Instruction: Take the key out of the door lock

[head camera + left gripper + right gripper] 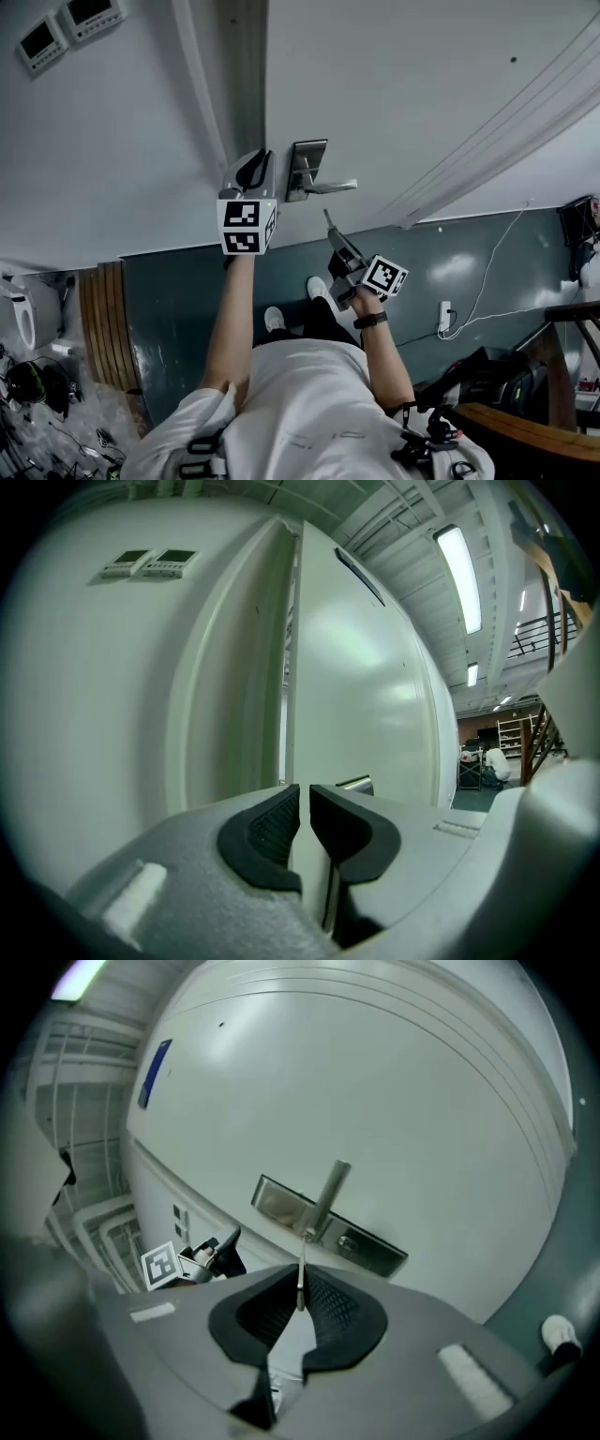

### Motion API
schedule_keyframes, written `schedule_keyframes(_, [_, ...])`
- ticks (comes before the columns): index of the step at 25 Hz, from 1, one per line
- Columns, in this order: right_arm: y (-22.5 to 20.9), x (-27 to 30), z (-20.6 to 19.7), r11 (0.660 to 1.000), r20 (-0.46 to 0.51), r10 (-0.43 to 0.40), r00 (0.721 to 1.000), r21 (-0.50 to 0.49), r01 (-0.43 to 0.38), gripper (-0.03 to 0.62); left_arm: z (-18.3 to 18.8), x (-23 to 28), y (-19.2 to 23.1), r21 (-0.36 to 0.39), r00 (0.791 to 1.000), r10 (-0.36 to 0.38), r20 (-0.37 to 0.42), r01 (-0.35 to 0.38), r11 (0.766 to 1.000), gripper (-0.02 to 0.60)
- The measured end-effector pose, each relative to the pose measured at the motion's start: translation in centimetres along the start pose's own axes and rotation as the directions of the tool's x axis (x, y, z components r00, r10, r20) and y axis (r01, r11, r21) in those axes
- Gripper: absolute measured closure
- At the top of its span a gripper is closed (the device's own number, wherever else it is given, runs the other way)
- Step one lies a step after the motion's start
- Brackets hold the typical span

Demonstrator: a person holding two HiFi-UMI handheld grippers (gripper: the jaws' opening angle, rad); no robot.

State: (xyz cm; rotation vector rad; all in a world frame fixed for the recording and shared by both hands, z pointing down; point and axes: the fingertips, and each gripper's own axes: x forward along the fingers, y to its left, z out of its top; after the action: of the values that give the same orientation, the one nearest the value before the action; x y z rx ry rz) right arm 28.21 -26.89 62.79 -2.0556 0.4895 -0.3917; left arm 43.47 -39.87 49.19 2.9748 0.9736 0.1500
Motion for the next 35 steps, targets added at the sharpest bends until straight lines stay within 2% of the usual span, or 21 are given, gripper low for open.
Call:
schedule_keyframes(3, [2.7,-0.8,2.5,0.984,0.024,-0.044,0.999,-0.171,0.048,0.567,-0.4,-1.9,-1.0,-0.008,1.0,-0.007,-0.003,0.007,1.0,0.562])
schedule_keyframes(6, [5.2,-1.4,5.2,0.907,0.071,-0.108,0.992,-0.401,0.127,0.568,-0.7,-3.9,-2.0,-0.015,1.0,-0.003,-0.004,0.003,1.0,0.58])
schedule_keyframes(7, [6.2,-1.4,6.0,0.883,0.084,-0.107,0.991,-0.451,0.134,0.566,-0.8,-4.5,-2.4,-0.019,1.0,0.001,-0.004,-0.001,1.0,0.581])
schedule_keyframes(10, [8.9,-1.4,7.6,0.843,0.101,-0.068,0.993,-0.526,0.111,0.566,-1.0,-5.7,-3.9,-0.032,1.0,0.015,-0.005,-0.015,0.999,0.58])
schedule_keyframes(12, [10.2,-1.7,8.5,0.783,0.113,-0.074,0.991,-0.609,0.128,0.566,-0.6,-6.2,-5.4,-0.04,1.0,0.027,-0.004,-0.027,0.999,0.58])
schedule_keyframes(15, [10.8,-2.9,9.9,0.66,0.137,-0.102,0.985,-0.732,0.171,0.566,-0.1,-6.7,-8.3,-0.041,0.999,0.052,0.008,-0.052,0.998,0.58])
schedule_keyframes(19, [11.4,-5.3,10.1,0.587,0.124,-0.104,0.987,-0.793,0.162,0.566,-0.1,-8.5,-12.6,-0.032,0.994,0.108,0.019,-0.108,0.994,0.58])
schedule_keyframes(21, [11.9,-6.8,10.1,0.566,0.116,-0.089,0.989,-0.811,0.146,0.566,-0.2,-9.5,-14.9,-0.004,0.991,0.129,0.014,-0.129,0.992,0.58])
schedule_keyframes(24, [13.0,-8.6,9.5,0.557,0.112,-0.064,0.992,-0.82,0.128,0.566,-0.2,-11.3,-17.1,0.023,0.986,0.165,0.006,-0.165,0.986,0.58])
schedule_keyframes(27, [14.3,-9.2,8.8,0.558,0.116,-0.029,0.993,-0.822,0.112,0.566,0.4,-12.2,-17.5,0.033,0.982,0.187,0.011,-0.187,0.982,0.58])
schedule_keyframes(31, [16.3,-8.4,9.4,0.55,0.137,0.005,0.991,-0.828,0.111,0.566,2.5,-11.6,-17.3,0.056,0.983,0.174,0.06,-0.177,0.983,0.58])
schedule_keyframes(33, [17.2,-8.3,9.8,0.528,0.147,0.007,0.989,-0.841,0.121,0.566,3.6,-11.8,-17.3,0.054,0.981,0.176,0.085,-0.181,0.982,0.58])
schedule_keyframes(35, [18.1,-8.7,10.1,0.49,0.16,0.019,0.987,-0.862,0.13,0.566,4.5,-12.4,-17.2,0.042,0.975,0.189,0.113,-0.194,0.98,0.58])
